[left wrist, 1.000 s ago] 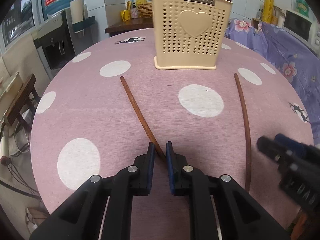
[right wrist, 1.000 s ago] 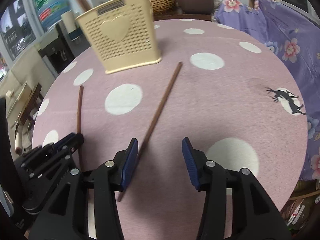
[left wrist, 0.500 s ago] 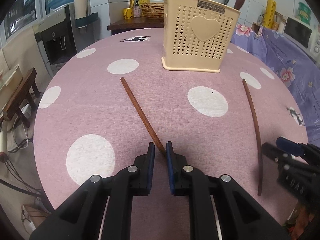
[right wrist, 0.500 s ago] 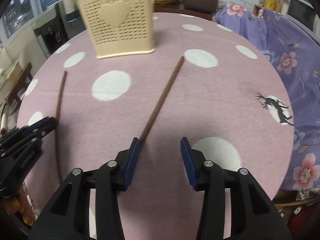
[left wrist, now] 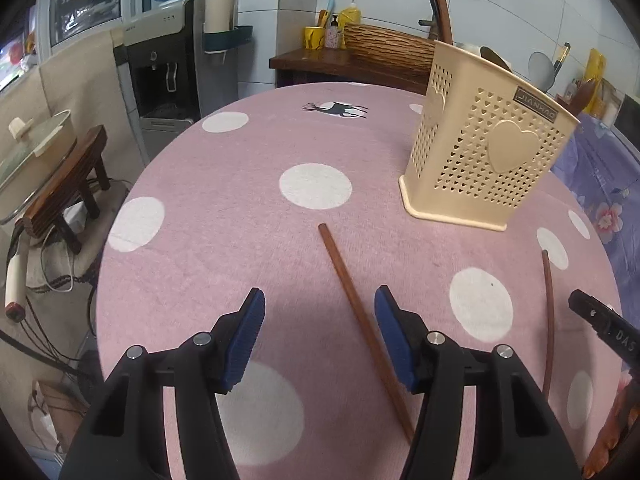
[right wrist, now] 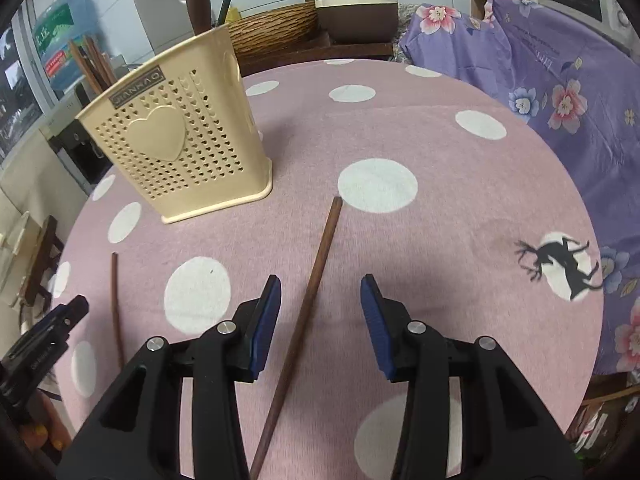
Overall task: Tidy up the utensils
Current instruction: 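Grasp a brown chopstick with the left tool while the right tool grasps the other, then lower both brown chopsticks into the beige holder and open both tools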
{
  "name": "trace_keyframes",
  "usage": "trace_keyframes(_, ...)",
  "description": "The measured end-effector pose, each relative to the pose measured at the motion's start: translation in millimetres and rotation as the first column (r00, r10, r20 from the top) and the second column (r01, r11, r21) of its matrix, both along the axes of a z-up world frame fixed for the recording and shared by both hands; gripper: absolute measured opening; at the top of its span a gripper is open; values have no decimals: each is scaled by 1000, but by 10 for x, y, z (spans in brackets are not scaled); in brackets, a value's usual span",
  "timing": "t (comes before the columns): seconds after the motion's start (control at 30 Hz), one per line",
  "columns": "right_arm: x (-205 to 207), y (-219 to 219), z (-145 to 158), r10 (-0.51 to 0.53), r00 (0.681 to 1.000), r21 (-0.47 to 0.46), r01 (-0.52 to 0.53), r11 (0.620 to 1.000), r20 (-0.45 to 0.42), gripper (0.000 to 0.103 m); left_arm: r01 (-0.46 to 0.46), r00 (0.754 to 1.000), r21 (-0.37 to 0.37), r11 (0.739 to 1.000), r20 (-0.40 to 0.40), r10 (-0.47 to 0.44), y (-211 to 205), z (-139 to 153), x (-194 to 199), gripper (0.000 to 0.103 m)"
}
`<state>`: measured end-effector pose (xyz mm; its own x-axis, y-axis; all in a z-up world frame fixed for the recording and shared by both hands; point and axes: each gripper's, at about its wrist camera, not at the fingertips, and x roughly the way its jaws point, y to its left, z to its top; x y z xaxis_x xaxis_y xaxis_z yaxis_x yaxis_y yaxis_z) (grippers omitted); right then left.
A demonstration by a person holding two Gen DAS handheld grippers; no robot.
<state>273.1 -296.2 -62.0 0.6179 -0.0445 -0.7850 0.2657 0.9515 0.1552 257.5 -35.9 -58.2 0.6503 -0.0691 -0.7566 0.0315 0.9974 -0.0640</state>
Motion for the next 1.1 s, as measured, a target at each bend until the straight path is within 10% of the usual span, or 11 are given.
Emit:
trace_keyframes(0.6,607,-70,-300,-65,995,-41,62,997,-71,10,-7,999,100,995,-52,13,-212,-273,439,12)
trace_keyframes(1.1,605,-105,-209,-15,999,78,18,997,-29,8,-4,999,37,999,-51,5,-222,-172,499,9)
